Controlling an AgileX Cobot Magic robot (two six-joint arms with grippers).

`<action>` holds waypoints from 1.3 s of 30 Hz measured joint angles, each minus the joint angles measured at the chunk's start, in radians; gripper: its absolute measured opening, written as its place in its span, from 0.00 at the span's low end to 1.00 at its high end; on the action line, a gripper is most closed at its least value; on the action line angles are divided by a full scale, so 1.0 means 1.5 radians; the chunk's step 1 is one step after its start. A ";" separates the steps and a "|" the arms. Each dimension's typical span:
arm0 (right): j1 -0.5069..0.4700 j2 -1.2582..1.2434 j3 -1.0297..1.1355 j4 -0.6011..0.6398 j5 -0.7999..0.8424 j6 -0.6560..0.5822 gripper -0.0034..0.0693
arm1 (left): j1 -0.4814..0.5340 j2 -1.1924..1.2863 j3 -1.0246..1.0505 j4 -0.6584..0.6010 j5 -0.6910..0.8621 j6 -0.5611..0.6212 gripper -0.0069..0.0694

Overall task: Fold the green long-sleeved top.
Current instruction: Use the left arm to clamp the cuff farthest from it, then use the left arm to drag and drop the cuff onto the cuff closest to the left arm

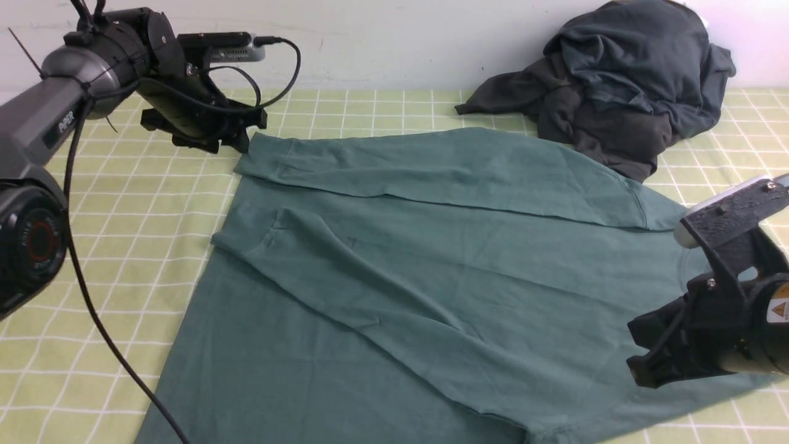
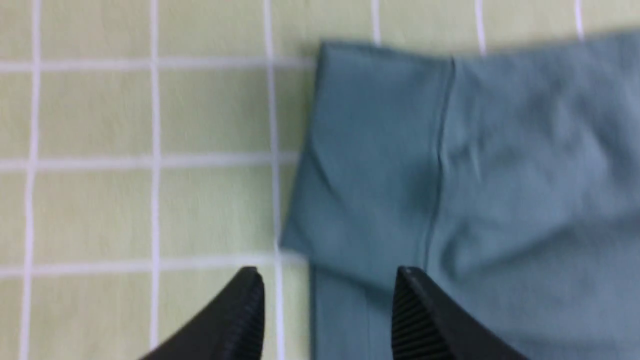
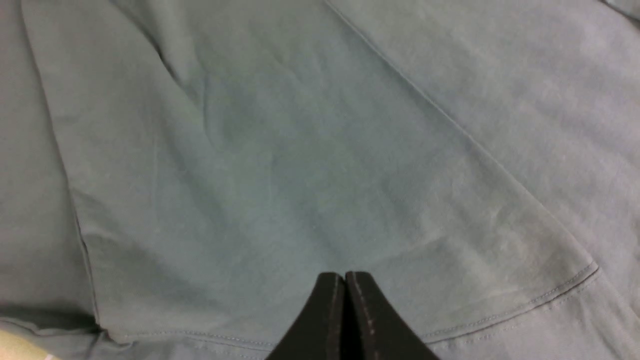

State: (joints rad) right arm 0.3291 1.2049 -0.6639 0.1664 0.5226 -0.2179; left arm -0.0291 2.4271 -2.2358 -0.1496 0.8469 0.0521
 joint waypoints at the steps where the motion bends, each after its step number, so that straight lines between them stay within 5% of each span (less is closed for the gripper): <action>1: 0.000 0.000 0.000 0.000 -0.002 0.000 0.03 | 0.000 0.011 -0.007 0.000 -0.009 -0.003 0.53; 6: 0.000 0.000 0.000 0.000 -0.006 0.000 0.03 | 0.000 0.064 -0.019 0.000 -0.050 -0.007 0.51; 10: 0.000 0.000 0.000 0.000 -0.011 -0.001 0.03 | 0.000 0.078 -0.019 0.000 -0.068 -0.009 0.41; 12: 0.000 0.000 0.000 0.000 -0.014 -0.001 0.03 | 0.000 0.079 -0.020 -0.002 -0.075 -0.011 0.24; 15: 0.000 0.000 0.000 0.001 -0.014 -0.001 0.03 | 0.000 0.077 -0.025 -0.007 -0.066 -0.010 0.13; 27: 0.000 0.000 0.000 0.001 -0.016 -0.001 0.03 | -0.012 -0.068 -0.092 -0.004 0.244 0.035 0.11; 31: 0.000 0.000 0.000 0.001 -0.006 -0.001 0.03 | -0.034 -0.146 -0.003 0.027 0.255 0.048 0.11; 39: 0.000 0.000 0.000 0.000 0.016 -0.010 0.03 | -0.087 -0.333 0.408 0.120 0.213 0.033 0.11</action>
State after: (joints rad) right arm 0.3291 1.2049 -0.6639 0.1667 0.5469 -0.2328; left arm -0.1599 1.9275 -1.6233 0.0297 1.1657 0.1013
